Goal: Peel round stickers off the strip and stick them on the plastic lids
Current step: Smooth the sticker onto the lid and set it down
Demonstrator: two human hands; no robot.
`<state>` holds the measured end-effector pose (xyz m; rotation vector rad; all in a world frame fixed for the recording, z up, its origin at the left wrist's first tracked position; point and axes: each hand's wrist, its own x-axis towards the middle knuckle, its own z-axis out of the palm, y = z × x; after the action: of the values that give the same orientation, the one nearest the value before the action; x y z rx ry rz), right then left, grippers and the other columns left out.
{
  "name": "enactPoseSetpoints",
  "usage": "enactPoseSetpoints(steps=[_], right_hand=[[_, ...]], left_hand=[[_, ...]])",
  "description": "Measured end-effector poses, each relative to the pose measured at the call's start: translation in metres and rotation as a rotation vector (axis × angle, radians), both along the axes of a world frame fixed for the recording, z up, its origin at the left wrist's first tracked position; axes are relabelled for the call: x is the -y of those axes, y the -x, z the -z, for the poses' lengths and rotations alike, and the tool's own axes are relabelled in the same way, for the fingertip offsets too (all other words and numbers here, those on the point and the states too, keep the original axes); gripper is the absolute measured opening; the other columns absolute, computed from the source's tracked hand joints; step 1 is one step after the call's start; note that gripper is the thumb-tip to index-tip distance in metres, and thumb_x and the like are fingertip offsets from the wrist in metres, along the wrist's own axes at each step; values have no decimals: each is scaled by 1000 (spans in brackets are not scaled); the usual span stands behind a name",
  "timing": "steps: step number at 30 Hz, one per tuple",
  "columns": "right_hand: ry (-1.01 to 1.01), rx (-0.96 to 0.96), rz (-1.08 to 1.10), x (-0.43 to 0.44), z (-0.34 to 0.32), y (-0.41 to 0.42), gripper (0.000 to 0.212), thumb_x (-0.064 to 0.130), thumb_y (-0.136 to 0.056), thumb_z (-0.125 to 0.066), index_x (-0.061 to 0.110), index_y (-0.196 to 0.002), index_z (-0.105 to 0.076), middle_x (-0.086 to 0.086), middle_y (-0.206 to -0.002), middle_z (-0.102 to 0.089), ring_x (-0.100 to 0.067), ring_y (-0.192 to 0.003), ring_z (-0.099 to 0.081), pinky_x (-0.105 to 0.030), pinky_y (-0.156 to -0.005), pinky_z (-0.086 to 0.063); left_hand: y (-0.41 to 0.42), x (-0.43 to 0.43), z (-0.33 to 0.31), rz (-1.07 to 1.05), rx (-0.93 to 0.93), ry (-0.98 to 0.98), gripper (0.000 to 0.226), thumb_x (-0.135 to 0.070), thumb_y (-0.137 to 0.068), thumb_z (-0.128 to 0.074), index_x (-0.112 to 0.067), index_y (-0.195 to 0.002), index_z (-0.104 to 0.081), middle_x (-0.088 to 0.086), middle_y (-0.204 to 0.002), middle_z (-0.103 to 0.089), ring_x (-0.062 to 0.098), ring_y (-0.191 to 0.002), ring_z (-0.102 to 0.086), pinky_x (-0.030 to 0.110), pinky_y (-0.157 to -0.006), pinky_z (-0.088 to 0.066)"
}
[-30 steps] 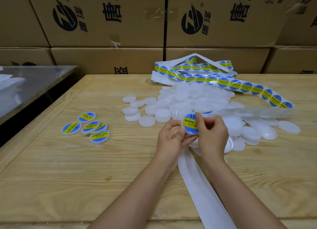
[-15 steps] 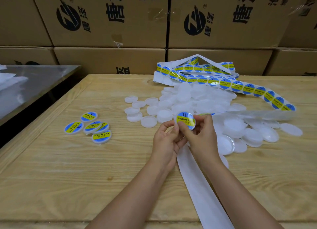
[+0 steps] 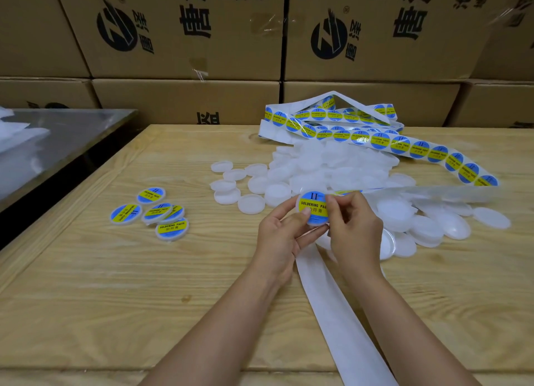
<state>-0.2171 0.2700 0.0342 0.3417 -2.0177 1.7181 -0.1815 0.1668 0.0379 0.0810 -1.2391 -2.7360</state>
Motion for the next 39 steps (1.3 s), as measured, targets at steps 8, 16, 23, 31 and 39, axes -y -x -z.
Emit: enactPoseSetpoints(steps=[8,16,23,31,39], right_hand=[[66,59,-48,1,2,4,16,20,-88,-64,27,-76,-56,17,-68,-65,-1,-58,-59,-17,-54,-48],[-95,103,-196,2,6,1,27,19,-78,-72,33,-94,-55,7,-75,-60,-1,-59,-48,-11,-56,-41],[-178,-9,-104,3,4,-2,33,24,-86,-64,29,-118,-57,11,-72,-56,-8,-57,-45,-12,-59,-38],[-121,189,33,-11,6,13,32,33,-94,-51,29,-126,-55,12,-76,-59,2,-66,-55,-7,-60,-40],[95,361,30,-16,4,17,24,28,-92,-56,21,-114,-62,-3,-93,-66,-2,-47,-55,-10,-51,-43]], left_hand=[[3,5,-1,-10,47,50,22,-14,-97,-48,-2,-104,-65,16,-95,-72,25,-86,-71,32,-71,-59],[7,18,2,-78,86,17,23,-13,-97,-47,2,-102,-63,19,-95,-71,28,-85,-71,31,-65,-58],[11,47,0,-424,41,464,15,-12,-95,-51,-8,-91,-65,7,-80,-70,21,-76,-67,31,-68,-57],[10,116,24,-1041,171,1435,21,-8,-95,-49,4,-102,-66,20,-104,-67,36,-96,-60,32,-81,-36],[11,135,29,-958,574,1537,30,-5,-87,-49,-3,-112,-65,17,-118,-62,35,-112,-51,42,-90,-39]])
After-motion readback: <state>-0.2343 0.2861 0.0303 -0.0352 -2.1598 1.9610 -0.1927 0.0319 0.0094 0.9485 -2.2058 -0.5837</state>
